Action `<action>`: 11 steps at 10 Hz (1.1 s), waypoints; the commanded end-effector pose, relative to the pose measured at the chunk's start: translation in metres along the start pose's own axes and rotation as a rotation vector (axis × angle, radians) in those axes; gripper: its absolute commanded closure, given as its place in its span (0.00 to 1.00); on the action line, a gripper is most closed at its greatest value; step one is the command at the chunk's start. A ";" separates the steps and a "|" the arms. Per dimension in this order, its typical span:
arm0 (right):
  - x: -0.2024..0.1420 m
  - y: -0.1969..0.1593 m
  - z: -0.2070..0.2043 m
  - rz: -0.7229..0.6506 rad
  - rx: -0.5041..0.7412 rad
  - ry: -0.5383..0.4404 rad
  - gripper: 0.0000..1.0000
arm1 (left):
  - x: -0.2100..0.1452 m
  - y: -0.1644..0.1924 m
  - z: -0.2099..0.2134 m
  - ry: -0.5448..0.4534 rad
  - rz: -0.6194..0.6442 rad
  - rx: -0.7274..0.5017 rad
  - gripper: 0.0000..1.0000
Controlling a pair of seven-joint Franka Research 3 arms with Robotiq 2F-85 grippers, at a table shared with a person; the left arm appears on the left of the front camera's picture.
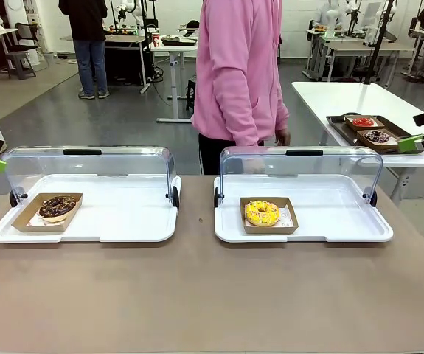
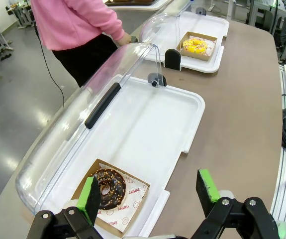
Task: Provide the desired donut to the person.
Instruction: Place the picked Paper togo box onto the Handle tray extended by the person.
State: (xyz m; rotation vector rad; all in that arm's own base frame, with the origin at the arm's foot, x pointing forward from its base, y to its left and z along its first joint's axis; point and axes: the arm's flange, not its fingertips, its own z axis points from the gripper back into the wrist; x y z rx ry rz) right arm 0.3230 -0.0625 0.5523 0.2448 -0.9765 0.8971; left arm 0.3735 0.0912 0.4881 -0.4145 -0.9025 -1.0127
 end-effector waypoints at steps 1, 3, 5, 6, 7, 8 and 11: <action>-0.002 0.001 -0.001 -0.004 0.009 0.017 0.00 | 0.000 0.000 0.000 -0.008 0.006 0.002 0.00; -0.002 0.001 -0.001 -0.004 0.009 0.017 0.00 | 0.000 0.000 0.000 -0.008 0.006 0.002 0.00; -0.002 0.001 -0.001 -0.004 0.009 0.017 0.00 | 0.000 0.000 0.000 -0.008 0.006 0.002 0.00; -0.002 0.001 -0.001 -0.004 0.009 0.017 0.00 | 0.000 0.000 0.000 -0.008 0.006 0.002 0.00; -0.002 0.001 -0.001 -0.004 0.009 0.017 0.00 | 0.000 0.000 0.000 -0.008 0.006 0.002 0.00; -0.002 0.001 -0.001 -0.004 0.009 0.017 0.00 | 0.000 0.000 0.000 -0.008 0.006 0.002 0.00; -0.002 0.001 -0.001 -0.004 0.009 0.017 0.00 | 0.000 0.000 0.000 -0.008 0.006 0.002 0.00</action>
